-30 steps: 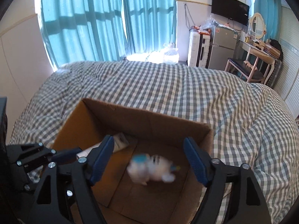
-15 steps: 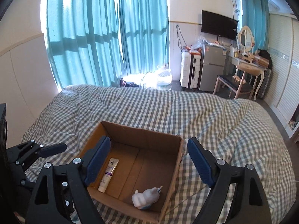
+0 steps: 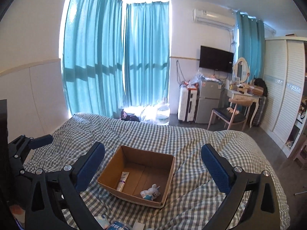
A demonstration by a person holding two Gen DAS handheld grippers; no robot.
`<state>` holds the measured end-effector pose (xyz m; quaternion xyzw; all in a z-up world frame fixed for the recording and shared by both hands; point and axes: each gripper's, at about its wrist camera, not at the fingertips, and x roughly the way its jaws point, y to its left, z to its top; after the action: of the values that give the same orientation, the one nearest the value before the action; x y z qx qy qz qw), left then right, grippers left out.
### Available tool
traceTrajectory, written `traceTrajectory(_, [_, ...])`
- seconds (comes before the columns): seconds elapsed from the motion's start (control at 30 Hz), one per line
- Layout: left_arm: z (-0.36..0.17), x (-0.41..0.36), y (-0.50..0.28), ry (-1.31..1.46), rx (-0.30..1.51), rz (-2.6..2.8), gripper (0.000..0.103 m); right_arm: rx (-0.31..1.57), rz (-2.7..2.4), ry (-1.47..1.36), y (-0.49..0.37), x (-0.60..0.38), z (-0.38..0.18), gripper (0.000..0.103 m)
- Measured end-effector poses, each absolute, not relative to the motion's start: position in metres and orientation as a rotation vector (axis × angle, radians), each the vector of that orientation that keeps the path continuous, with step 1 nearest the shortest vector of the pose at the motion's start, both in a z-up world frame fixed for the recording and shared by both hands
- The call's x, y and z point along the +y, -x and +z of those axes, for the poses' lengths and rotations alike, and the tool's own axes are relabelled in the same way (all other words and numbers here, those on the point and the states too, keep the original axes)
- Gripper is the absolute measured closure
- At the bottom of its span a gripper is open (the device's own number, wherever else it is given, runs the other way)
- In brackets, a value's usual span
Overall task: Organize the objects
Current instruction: 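Withdraw both tools from the box back toward the remaining items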
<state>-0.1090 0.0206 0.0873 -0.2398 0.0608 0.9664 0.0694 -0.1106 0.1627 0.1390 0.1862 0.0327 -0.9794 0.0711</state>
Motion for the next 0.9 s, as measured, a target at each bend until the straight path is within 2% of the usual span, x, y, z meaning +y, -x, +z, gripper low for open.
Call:
traceTrajectory(0.23, [0.09,0.01,0.059,0.677,0.125,2.988,0.001,0.134,-2.887,-0.606,0.057,0.156,0.13,0.001])
traceTrajectory(0.5, [0.056,-0.023,0.022,0.708,0.006,3.046,0.0,0.061,-2.79,-0.752,0.023,0.157,0.074,0.001])
traceTrajectory(0.73, [-0.004,-0.039,0.016,0.873,0.006,3.084,0.0,0.114,-2.762,-0.837,0.02,0.152,0.015,0.001])
traceTrajectory(0.9, [-0.057,-0.024,0.02,1.039,0.105,3.006,0.0,0.178,-2.693,-0.968,0.032,0.145,-0.032,0.001])
